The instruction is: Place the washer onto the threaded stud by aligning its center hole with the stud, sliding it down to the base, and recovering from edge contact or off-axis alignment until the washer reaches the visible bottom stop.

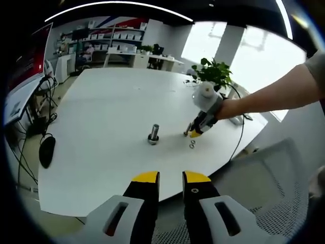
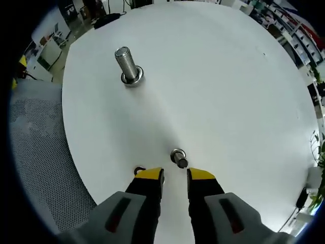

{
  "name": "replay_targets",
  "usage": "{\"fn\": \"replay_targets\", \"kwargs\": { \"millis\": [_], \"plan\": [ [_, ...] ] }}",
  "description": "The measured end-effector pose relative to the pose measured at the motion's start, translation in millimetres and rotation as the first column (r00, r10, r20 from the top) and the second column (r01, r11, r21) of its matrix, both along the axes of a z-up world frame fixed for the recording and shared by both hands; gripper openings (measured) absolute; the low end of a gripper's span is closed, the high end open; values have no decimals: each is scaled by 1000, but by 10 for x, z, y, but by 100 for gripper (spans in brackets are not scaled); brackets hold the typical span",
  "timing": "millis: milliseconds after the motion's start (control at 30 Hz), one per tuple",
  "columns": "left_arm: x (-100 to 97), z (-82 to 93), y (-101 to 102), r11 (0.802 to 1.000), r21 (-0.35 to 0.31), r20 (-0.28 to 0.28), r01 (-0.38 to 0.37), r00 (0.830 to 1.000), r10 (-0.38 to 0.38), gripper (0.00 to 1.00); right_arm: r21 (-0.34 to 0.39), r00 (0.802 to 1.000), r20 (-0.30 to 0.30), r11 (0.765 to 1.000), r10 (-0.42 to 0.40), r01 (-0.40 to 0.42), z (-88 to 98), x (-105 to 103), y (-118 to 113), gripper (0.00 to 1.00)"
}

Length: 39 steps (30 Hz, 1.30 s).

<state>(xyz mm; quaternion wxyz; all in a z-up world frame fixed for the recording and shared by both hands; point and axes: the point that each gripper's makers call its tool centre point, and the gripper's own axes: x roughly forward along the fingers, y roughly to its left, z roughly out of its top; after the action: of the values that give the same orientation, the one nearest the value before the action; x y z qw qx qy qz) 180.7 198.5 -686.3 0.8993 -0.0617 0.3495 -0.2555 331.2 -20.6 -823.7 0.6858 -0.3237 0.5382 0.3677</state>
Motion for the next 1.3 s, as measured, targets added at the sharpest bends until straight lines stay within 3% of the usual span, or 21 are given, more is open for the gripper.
{"fn": "replay_targets", "kwargs": {
  "millis": [433, 700, 833, 1300],
  "plan": [
    [10, 8, 28, 1000, 1, 5, -20, 1000, 20, 17, 44, 1000, -7, 999, -23, 24, 54, -161, -116, 22],
    [-3, -17, 55, 999, 11, -7, -30, 1000, 30, 18, 63, 1000, -25, 998, 16, -14, 31, -237, -114, 22],
    [14, 9, 56, 999, 5, 5, -37, 999, 37, 19, 33, 993, -24, 993, 113, -112, 38, -310, -134, 22],
    [-14, -67, 87, 999, 44, -28, -26, 999, 28, 19, 105, 993, -24, 988, 113, -110, 82, -331, 12, 22]
  ]
}}
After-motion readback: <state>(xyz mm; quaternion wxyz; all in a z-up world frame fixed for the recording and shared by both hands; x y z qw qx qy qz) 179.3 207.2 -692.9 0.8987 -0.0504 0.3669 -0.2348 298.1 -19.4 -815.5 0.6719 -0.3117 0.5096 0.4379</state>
